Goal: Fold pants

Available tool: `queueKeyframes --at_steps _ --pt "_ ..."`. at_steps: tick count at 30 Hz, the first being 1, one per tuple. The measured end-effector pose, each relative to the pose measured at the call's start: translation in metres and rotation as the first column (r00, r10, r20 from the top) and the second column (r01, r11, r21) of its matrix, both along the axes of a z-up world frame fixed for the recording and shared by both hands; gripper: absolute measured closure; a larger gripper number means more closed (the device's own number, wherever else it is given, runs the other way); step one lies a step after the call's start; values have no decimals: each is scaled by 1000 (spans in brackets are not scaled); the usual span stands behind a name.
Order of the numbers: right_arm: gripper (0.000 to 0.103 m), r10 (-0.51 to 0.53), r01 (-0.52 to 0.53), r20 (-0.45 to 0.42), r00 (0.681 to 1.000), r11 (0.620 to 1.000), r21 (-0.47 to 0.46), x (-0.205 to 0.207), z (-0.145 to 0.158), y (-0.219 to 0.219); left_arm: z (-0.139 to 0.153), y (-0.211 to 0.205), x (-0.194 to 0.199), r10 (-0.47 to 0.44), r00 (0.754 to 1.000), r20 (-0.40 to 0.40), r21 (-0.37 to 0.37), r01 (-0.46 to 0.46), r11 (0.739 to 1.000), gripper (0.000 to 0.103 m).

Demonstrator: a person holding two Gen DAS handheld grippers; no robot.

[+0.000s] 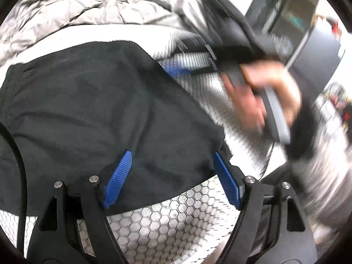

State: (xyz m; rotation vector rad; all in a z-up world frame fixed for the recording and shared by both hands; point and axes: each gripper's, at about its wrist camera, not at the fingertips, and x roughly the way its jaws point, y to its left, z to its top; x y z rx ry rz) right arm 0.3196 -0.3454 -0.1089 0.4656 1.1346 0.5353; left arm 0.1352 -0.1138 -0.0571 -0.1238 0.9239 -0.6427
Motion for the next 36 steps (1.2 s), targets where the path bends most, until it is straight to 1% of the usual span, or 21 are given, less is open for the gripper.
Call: queueKeyframes --at_steps 2,3,4,5,8,11,12,13,15,18,19,21,23,26,28,30,31,33,34,35,36 --pt "61 14 -12 -35 999 998 65 -28 -11 -4 6 20 0 49 999 1 -83 -48 995 29" --pt "62 11 -5 -49 999 994 109 -37 -15 -6 9 33 1 95 995 5 -120 -94 988 29" --pt "65 11 -3 -53 999 990 140 -41 -19 -4 11 42 4 140 990 13 -133 -137 982 29" --pt "78 16 -10 -43 999 991 137 -43 -20 -1 12 51 6 187 982 21 -141 -183 973 29" --pt "90 11 -11 4 1000 995 97 -45 -17 1 10 76 18 324 946 9 -141 -320 937 29" --pt "89 -63 62 68 996 998 19 -27 -4 0 3 89 27 396 918 -8 -106 -395 912 29" --pt "82 -90 94 85 992 995 -39 -19 -2 2 -1 91 31 411 912 -13 -89 -410 908 29" --pt "80 -110 119 97 989 988 -99 -15 0 2 -4 92 33 419 908 -13 -69 -419 906 29" --pt "80 -125 136 99 987 985 -109 -17 8 0 -6 86 37 426 905 9 -19 -426 904 29" --pt "79 -99 141 242 965 977 -161 -44 41 0 -6 69 47 397 915 73 39 -400 915 29" --pt "79 -68 118 292 954 980 -159 -58 52 4 -5 63 50 382 919 98 70 -389 919 29" --pt "79 14 38 311 950 986 -161 -74 59 12 -5 49 59 339 931 132 151 -357 922 29" --pt "79 120 -58 291 949 975 -214 -83 53 33 -9 36 67 304 946 117 212 -323 922 34" --pt "79 256 -174 249 934 935 -309 -90 32 65 -18 32 74 284 954 97 283 -300 911 44" --pt "79 336 -237 203 920 888 -394 -88 13 85 -19 39 69 283 955 84 274 -295 915 51" --pt "79 383 -245 206 901 838 -489 -90 4 91 -21 55 66 306 951 52 238 -309 921 57" --pt "79 381 -233 201 903 824 -516 -91 5 88 -21 63 64 320 947 38 222 -321 921 59" --pt "79 321 -172 186 929 818 -549 -92 11 70 -20 73 58 333 943 17 179 -330 927 59" --pt "79 293 -146 186 938 819 -555 -93 13 59 -21 75 57 334 942 12 180 -331 926 58" --pt "79 274 -137 177 945 826 -547 -97 13 46 -21 74 57 334 942 13 190 -331 924 58" --pt "79 259 -137 171 951 846 -515 -96 14 38 -20 72 56 331 943 24 207 -328 922 58"
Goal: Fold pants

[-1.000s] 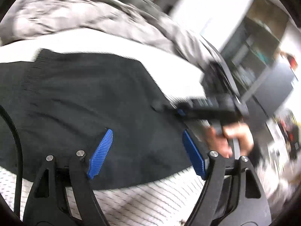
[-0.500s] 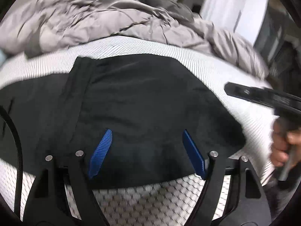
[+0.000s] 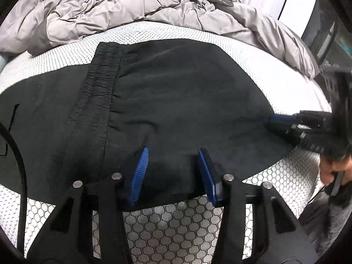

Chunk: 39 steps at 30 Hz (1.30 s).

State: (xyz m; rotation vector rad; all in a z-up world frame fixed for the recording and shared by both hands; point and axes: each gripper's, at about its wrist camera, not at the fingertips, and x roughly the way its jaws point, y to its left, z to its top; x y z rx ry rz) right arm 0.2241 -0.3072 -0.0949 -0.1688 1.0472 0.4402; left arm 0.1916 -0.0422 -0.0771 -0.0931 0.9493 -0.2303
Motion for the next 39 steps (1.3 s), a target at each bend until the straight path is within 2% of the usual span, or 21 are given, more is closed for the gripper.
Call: queueKeyframes --at_steps 2,5,7,9,11,13,15,17,18,20,23,24,26,29,31,33,36,39 --pt "79 -15 15 12 1000 998 66 2 6 -6 8 -3 -4 -5 1000 18 19 5 1000 58" --pt "79 0 -8 51 999 987 161 3 19 4 26 -1 1 -6 998 58 -50 9 999 58" --pt "77 29 -40 57 998 977 209 10 24 21 30 -5 21 -11 999 33 -56 13 998 58" --pt "75 52 -63 54 997 970 233 23 22 42 21 -14 49 -70 997 -38 -43 68 997 57" --pt "73 67 -71 28 997 981 181 36 8 55 9 -17 68 -104 991 -90 -3 104 995 60" --pt "73 95 -92 -32 995 993 80 52 -16 72 2 -8 72 -121 989 -88 -13 120 993 75" --pt "74 126 -126 -7 992 991 43 49 -17 68 2 10 64 -139 988 -68 -75 134 988 79" --pt "74 79 -75 41 996 994 -76 48 -10 59 4 26 55 -140 988 -63 -113 133 985 81" --pt "74 57 -50 60 997 992 -117 49 -10 51 4 31 49 -124 991 -57 -97 118 988 81" --pt "74 27 -25 28 999 999 -48 52 -8 35 8 36 42 -76 996 -46 -31 75 997 81" --pt "73 4 -6 46 999 999 42 51 7 36 23 33 38 -79 997 2 -21 79 997 80" --pt "71 30 -35 51 998 995 97 50 13 43 29 28 45 -93 995 22 -15 93 996 77" --pt "70 47 -54 58 997 991 126 54 16 59 30 17 69 -89 996 19 19 88 996 68" --pt "69 54 -58 34 998 992 111 65 6 78 9 4 104 -95 994 -53 40 97 994 66" --pt "69 54 -54 -9 998 998 35 76 -13 89 -2 6 106 -120 992 -38 49 122 991 69" --pt "69 56 -55 16 998 998 -19 77 -16 81 0 10 99 -149 989 -15 59 150 987 69" --pt "69 -38 45 59 998 991 -124 85 -12 52 2 20 93 -128 992 -10 80 128 988 69" --pt "69 -73 75 43 996 996 -42 87 -6 29 5 26 91 -107 994 -19 48 108 993 69"
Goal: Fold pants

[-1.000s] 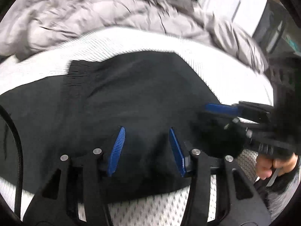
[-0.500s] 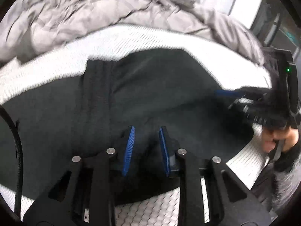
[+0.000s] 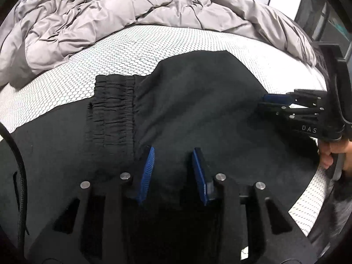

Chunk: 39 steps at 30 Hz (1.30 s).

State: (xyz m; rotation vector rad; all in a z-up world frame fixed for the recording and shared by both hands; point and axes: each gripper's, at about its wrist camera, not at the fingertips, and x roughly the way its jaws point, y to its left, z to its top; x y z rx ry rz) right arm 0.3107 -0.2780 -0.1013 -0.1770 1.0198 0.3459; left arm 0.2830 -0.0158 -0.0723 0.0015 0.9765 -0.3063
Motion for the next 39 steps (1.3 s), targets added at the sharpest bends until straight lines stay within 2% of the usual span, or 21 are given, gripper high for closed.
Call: queueKeyframes --at_steps 3,5,7,9,12,13,15,16,19,22,23,25,27,29,32,33,34,36,37,38,39 --pt "69 4 -5 10 1000 996 87 -3 13 5 22 2 1 14 999 48 -59 -11 998 69" --pt "67 35 -37 14 999 990 133 3 16 16 27 0 18 63 997 42 -59 -60 996 69" --pt "65 53 -56 22 998 986 154 12 15 36 14 -3 39 77 997 -23 -73 -79 994 69" --pt "64 52 -49 -14 999 985 167 27 -3 53 -6 -1 51 117 990 -74 -35 -119 992 73" --pt "67 33 -20 -68 997 982 190 38 -11 48 -6 10 43 73 996 -49 -67 -76 995 75" --pt "67 11 0 -62 998 987 162 39 -8 44 -3 16 40 71 996 -46 -75 -74 994 78" --pt "67 -62 62 4 998 998 28 43 -4 40 -2 26 36 83 995 -55 -113 -89 990 78" --pt "67 -93 93 11 996 996 -3 44 -5 33 -3 26 33 85 995 -54 -117 -91 989 78" --pt "67 -80 80 16 997 996 32 43 -2 23 8 22 28 96 995 -33 -84 -98 992 78" --pt "66 -50 47 43 998 995 85 38 9 26 30 23 31 113 993 30 -139 -108 984 77" --pt "65 -39 33 55 998 994 106 36 12 28 32 24 36 134 991 29 -139 -128 982 77" --pt "63 -27 18 60 998 991 136 42 11 41 21 24 48 161 987 -13 -125 -161 979 77" --pt "63 4 -7 18 1000 985 171 50 1 55 2 24 54 162 986 -48 -89 -166 982 78" --pt "63 6 -4 -16 1000 993 115 58 -14 65 -1 32 50 138 990 -39 -111 -141 984 82" --pt "63 -48 51 54 997 997 -58 59 -13 59 4 53 40 132 991 -38 -175 -136 975 82" --pt "63 -76 83 79 994 992 -95 59 -12 52 5 63 35 153 988 -31 -178 -156 972 82" --pt "62 -113 121 85 990 988 -97 60 -11 38 6 70 28 150 988 -36 -212 -154 965 82" --pt "60 -149 149 48 988 989 -2 59 -7 12 9 81 14 171 985 -28 -227 -173 958 80" --pt "59 -157 154 19 987 984 89 55 -2 -4 10 86 5 190 982 -21 -203 -191 960 77" --pt "53 -158 157 -11 987 972 176 52 2 -19 10 91 -2 203 979 -11 -185 -201 962 74" --pt "40 -159 161 -27 987 961 227 49 5 -29 9 98 -11 221 975 4 -172 -217 961 68"
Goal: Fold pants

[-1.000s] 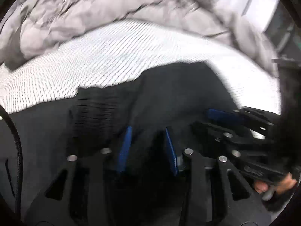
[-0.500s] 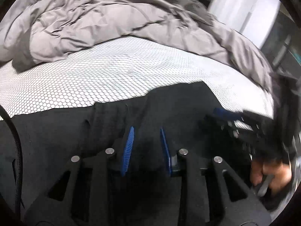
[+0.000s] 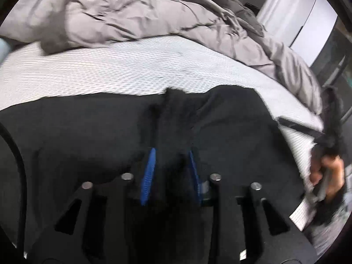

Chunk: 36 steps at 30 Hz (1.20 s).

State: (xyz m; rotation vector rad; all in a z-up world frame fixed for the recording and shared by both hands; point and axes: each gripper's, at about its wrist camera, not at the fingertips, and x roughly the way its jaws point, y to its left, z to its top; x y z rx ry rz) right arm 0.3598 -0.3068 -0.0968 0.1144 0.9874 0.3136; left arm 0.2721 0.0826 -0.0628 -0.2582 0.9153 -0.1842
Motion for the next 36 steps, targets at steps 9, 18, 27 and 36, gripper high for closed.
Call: queueKeyframes --at_steps 9,18,27,36 --pt "42 80 -30 -124 989 932 361 -17 -38 -42 -17 16 -19 -12 999 -46 -66 9 998 71" --pt "93 105 -92 -33 994 954 286 -18 -12 -36 -18 -28 -26 -124 990 -68 17 125 992 71" --pt "70 -39 31 62 997 990 137 -27 9 -59 -3 -20 -53 -45 998 -32 51 47 998 70" --pt "25 -27 -21 156 987 954 300 -43 39 -65 0 137 -158 514 858 -9 -268 -498 825 18"
